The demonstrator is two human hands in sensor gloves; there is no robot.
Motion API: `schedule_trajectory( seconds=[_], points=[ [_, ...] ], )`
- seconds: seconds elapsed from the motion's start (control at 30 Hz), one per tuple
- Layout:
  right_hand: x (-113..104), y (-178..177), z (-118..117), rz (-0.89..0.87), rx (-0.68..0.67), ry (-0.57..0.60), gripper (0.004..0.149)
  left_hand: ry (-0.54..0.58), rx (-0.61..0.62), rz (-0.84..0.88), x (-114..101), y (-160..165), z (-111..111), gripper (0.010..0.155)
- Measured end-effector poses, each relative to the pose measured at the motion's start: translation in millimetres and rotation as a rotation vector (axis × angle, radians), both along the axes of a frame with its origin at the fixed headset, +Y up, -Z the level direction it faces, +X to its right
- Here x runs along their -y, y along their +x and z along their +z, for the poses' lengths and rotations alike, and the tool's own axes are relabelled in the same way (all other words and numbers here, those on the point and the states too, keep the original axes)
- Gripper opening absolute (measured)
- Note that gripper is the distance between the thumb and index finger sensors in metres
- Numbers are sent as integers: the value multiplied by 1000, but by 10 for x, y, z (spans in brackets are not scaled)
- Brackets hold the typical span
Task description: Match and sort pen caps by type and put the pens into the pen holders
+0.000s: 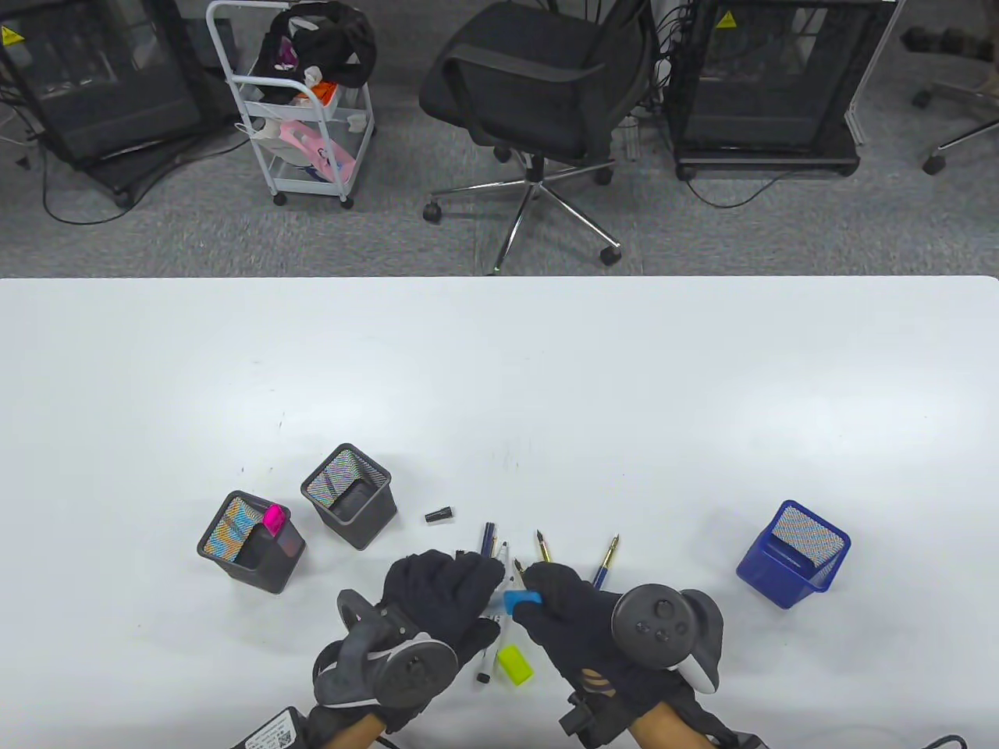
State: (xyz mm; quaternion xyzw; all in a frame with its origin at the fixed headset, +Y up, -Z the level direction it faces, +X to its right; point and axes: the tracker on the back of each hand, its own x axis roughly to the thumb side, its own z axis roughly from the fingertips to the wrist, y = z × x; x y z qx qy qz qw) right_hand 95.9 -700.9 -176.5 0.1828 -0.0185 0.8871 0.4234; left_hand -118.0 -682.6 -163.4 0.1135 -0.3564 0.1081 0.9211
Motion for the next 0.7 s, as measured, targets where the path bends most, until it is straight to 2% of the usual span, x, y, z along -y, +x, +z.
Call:
schedule_trajectory(
  seconds=[0.13,0.43,0.6,0.7],
  points=[
    [7,-21,22,-50,-14,-26,58,62,41,-16,-15,124,79,68],
    [45,-47,17,-79,-70,-70,62,19,67,11,-3,71,28,68],
    [33,4,0,-29,-54,-33,62,-18,47,32,-27,-33,-26,69],
    [40,90,-29,-8,-16,-25,63,-37,-10,92,-132,-234,-85,71]
  ],
)
